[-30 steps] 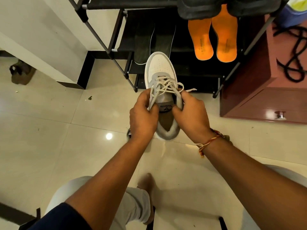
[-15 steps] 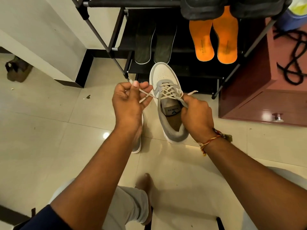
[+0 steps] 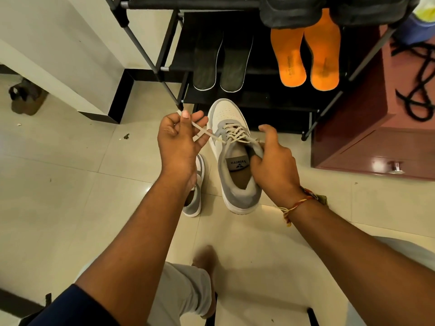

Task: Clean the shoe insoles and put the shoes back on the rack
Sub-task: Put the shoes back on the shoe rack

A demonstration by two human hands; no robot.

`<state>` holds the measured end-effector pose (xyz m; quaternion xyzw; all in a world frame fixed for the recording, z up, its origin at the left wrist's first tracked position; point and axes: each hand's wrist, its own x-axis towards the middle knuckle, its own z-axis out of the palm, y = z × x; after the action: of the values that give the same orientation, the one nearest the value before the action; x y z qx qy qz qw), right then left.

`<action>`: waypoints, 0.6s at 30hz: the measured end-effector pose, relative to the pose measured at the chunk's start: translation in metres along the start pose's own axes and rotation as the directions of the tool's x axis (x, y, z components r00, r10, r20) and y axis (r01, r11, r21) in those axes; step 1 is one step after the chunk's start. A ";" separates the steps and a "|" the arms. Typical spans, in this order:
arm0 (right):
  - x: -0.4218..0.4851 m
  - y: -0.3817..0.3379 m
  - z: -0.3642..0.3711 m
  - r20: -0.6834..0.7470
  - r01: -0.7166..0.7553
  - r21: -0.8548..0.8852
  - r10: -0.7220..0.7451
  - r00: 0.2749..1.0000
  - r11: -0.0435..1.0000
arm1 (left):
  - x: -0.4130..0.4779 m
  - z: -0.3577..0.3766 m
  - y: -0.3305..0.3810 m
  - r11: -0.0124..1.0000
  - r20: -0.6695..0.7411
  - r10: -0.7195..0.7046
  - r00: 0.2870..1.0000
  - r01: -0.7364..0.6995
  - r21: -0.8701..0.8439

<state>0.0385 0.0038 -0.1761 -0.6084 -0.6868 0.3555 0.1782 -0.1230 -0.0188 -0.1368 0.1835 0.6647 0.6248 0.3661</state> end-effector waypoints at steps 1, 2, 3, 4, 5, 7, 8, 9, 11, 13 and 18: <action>0.000 -0.001 0.000 -0.001 -0.004 0.021 0.004 1.000 1.000 | 0.001 -0.001 -0.003 0.999 0.015 -0.037 0.999 0.036 0.020; 0.000 -0.002 0.000 -0.002 -0.005 0.036 0.005 1.000 0.999 | 0.001 -0.001 -0.006 0.995 0.044 -0.079 0.996 0.076 0.069; 0.001 -0.002 -0.001 0.001 -0.007 0.050 0.007 1.000 0.999 | -0.001 -0.001 -0.008 0.983 0.085 -0.131 0.988 0.118 0.137; 0.003 -0.002 -0.001 0.004 -0.015 0.066 0.015 1.000 0.998 | -0.004 -0.001 -0.010 0.967 0.136 -0.186 0.973 0.157 0.202; 0.004 -0.002 -0.002 0.006 -0.024 0.084 0.024 1.000 0.996 | -0.007 -0.001 -0.013 0.949 0.196 -0.241 0.950 0.189 0.254; 0.006 0.000 -0.002 -0.002 -0.027 0.117 0.027 1.000 0.993 | -0.009 -0.002 -0.020 0.921 0.316 -0.328 0.890 0.227 0.315; 0.007 0.002 -0.002 -0.010 -0.023 0.133 0.025 1.000 0.991 | -0.010 -0.002 -0.024 0.912 0.367 -0.354 0.860 0.231 0.340; 0.008 0.003 -0.001 -0.018 -0.019 0.154 0.022 1.000 0.988 | -0.010 -0.002 -0.029 0.899 0.397 -0.374 0.838 0.222 0.378; 0.009 0.005 -0.001 -0.031 -0.003 0.196 0.009 0.999 0.981 | -0.010 0.000 -0.035 0.874 0.383 -0.380 0.842 0.191 0.447; 0.008 0.005 -0.001 -0.038 0.028 0.211 -0.021 0.999 0.977 | -0.011 0.003 -0.037 0.875 0.318 -0.349 0.881 0.185 0.448; 0.002 0.000 -0.001 -0.145 0.202 -0.103 -0.216 0.966 0.974 | -0.019 0.009 -0.032 0.878 0.287 -0.236 0.928 0.078 0.473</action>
<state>0.0391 0.0063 -0.1763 -0.5655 -0.7460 0.2561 0.2410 -0.0970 -0.0305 -0.1627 0.3122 0.7325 0.3796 0.4711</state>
